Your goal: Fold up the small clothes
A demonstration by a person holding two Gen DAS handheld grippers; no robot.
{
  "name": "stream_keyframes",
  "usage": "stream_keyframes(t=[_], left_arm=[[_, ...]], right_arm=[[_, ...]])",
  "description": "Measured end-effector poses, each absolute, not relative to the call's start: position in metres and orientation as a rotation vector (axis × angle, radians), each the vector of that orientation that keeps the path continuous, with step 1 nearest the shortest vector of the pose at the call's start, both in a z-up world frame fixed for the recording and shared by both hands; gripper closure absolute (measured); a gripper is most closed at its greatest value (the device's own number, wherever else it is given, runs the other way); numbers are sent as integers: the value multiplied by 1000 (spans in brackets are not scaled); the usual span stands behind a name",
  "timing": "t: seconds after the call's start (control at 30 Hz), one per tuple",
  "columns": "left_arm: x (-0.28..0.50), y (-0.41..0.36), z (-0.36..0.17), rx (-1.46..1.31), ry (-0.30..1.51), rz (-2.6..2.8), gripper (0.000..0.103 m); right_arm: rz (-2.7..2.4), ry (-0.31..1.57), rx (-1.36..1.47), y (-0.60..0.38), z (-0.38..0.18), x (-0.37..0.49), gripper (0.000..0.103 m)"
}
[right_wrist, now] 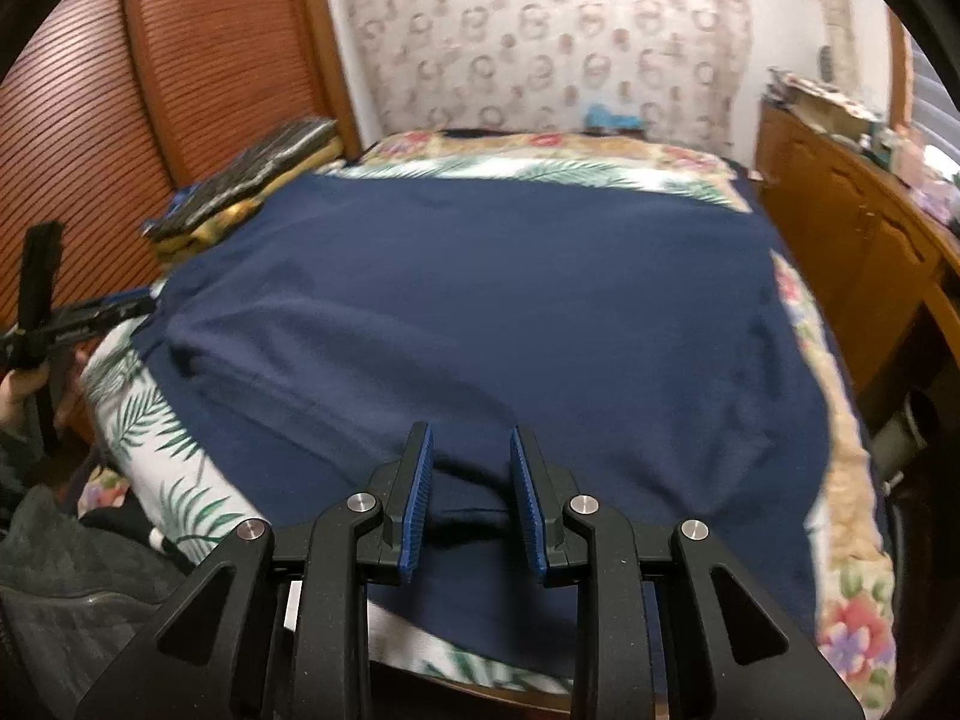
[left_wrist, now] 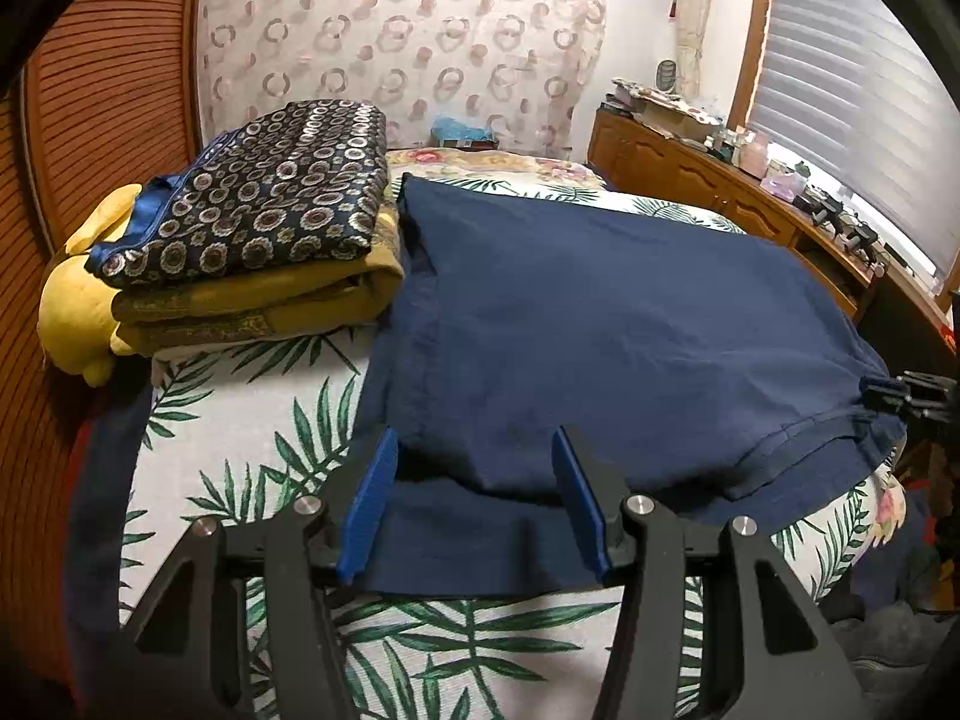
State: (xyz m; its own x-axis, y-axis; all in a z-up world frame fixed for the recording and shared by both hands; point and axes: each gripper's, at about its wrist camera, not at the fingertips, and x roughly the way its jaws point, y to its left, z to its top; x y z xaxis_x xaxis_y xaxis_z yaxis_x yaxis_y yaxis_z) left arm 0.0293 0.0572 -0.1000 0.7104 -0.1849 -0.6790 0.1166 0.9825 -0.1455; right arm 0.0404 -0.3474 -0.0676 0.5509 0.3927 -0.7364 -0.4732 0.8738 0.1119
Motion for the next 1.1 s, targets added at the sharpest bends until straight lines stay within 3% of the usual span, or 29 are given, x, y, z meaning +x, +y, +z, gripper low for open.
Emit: stream_keyframes(t=[0.67, 0.9, 1.1], left_arm=[[51, 75, -117, -102, 814, -99, 50], [52, 72, -122, -100, 827, -99, 50], [52, 70, -124, -93, 831, -97, 50]], right_arm=[[511, 835, -262, -278, -95, 72, 76], [517, 803, -265, -278, -99, 67, 52], [505, 799, -258, -277, -100, 67, 45]])
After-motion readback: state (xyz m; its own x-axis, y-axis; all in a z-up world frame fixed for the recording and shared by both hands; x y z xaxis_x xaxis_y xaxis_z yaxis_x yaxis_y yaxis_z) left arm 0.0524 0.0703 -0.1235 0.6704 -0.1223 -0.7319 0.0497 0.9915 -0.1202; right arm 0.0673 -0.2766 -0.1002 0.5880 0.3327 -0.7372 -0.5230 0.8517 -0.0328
